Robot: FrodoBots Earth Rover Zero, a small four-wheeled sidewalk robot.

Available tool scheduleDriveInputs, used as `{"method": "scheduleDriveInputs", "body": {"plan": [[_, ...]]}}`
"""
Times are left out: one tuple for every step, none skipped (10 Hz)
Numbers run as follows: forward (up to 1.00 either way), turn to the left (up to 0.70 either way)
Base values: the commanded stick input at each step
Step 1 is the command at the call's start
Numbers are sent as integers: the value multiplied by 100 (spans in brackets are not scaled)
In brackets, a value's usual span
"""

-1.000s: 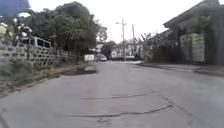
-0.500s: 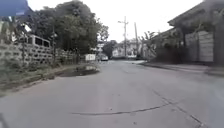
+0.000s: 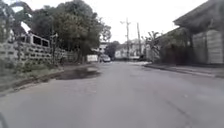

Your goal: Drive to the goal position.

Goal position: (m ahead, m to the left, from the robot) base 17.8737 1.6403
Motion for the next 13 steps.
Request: {"method": "scheduleDriveInputs", "body": {"plan": [[100, 0], [100, 0], [100, 0], [100, 0], [100, 0], [100, 0], [100, 0], [100, 0], [100, 0], [100, 0], [100, 0], [100, 0], [100, 0]]}}
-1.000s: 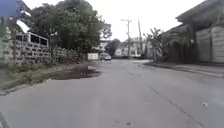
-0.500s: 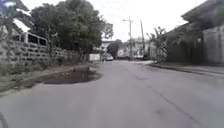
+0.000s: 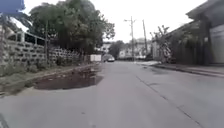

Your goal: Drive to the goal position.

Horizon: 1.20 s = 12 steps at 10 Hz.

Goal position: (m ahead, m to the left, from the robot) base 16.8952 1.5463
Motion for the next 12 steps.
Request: {"method": "scheduleDriveInputs", "body": {"plan": [[100, 0], [100, 0], [100, 0], [100, 0], [100, 0], [100, 0], [100, 0], [100, 0], [100, 0], [100, 0], [100, 0], [100, 0]]}}
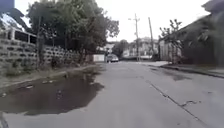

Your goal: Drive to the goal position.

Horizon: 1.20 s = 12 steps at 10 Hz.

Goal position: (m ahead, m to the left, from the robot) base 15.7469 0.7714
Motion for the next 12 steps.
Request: {"method": "scheduleDriveInputs", "body": {"plan": [[100, 0], [100, 0], [100, 0], [100, 0], [100, 0], [100, 0], [100, 0], [100, 0], [100, 0], [100, 0], [100, 0], [100, 0]]}}
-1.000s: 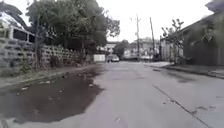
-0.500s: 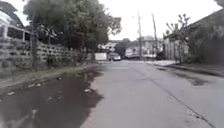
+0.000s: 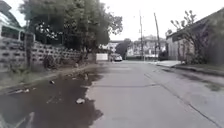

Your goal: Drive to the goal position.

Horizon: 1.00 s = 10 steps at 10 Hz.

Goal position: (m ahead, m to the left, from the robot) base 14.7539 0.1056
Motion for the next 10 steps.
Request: {"method": "scheduleDriveInputs", "body": {"plan": [[100, 0], [100, 0], [100, 0], [100, 0], [100, 0], [100, 0], [100, 0], [100, 0], [100, 0], [100, 0]]}}
